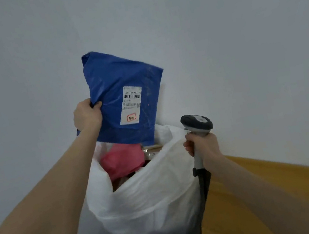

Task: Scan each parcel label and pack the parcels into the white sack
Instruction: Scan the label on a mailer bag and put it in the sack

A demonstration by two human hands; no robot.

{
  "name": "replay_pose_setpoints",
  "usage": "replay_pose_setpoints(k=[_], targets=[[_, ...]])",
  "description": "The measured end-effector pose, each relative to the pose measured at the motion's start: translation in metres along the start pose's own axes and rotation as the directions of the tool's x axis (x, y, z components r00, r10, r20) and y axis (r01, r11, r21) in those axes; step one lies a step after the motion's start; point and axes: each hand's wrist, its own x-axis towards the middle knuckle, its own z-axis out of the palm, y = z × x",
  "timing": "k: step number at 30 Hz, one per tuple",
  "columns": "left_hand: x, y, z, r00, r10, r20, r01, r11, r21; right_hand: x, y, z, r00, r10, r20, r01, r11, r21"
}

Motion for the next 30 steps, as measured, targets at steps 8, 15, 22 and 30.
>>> replay_pose_setpoints(k=[8,15,22,30], targets=[[0.056,-0.087,0.057,0.817,-0.224,0.531,0.156,0.973,0.171,0.044,0.029,0.06,0.993,0.041,-0.111,-0.046,0.998,-0.041],[-0.026,-0.128,0.154,0.684,-0.179,0.707,-0.289,0.823,0.489,0.064,0.059,0.06,0.972,0.118,-0.204,-0.132,0.99,-0.058],[-0.047,-0.14,0.189,0.554,-0.144,0.82,-0.535,0.693,0.483,0.07,0.074,0.061,0.955,0.164,-0.245,-0.184,0.981,-0.061],[-0.035,-0.11,0.19,0.638,-0.04,0.769,-0.462,0.779,0.425,0.055,0.069,0.04,0.917,0.306,-0.255,-0.238,0.934,0.266]])
